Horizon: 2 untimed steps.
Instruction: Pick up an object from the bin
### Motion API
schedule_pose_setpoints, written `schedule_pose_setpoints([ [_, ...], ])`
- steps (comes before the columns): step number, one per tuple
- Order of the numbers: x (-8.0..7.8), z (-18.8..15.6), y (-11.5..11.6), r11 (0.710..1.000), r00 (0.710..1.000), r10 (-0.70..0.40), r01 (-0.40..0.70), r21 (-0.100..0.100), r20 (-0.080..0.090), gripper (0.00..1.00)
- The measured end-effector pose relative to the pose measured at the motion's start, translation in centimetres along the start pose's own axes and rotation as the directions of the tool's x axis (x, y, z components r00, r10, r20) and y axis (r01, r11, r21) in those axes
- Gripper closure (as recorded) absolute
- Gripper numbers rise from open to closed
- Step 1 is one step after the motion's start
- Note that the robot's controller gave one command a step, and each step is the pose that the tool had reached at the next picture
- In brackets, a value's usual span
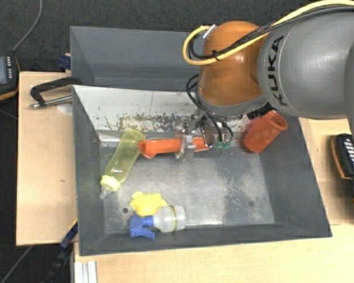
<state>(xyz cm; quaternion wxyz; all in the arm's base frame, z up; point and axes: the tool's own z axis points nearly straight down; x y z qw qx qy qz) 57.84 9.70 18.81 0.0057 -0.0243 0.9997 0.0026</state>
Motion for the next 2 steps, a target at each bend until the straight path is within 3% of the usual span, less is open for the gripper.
schedule_pose_setpoints([
  [1,0.0,0.0,0.0,1.000,1.000,0.000,0.000,0.000,0.000,1.00],
  [2,0.1,-16.2,-0.3,0.999,0.999,0.045,-0.045,-0.003,0.011,1.00],
])
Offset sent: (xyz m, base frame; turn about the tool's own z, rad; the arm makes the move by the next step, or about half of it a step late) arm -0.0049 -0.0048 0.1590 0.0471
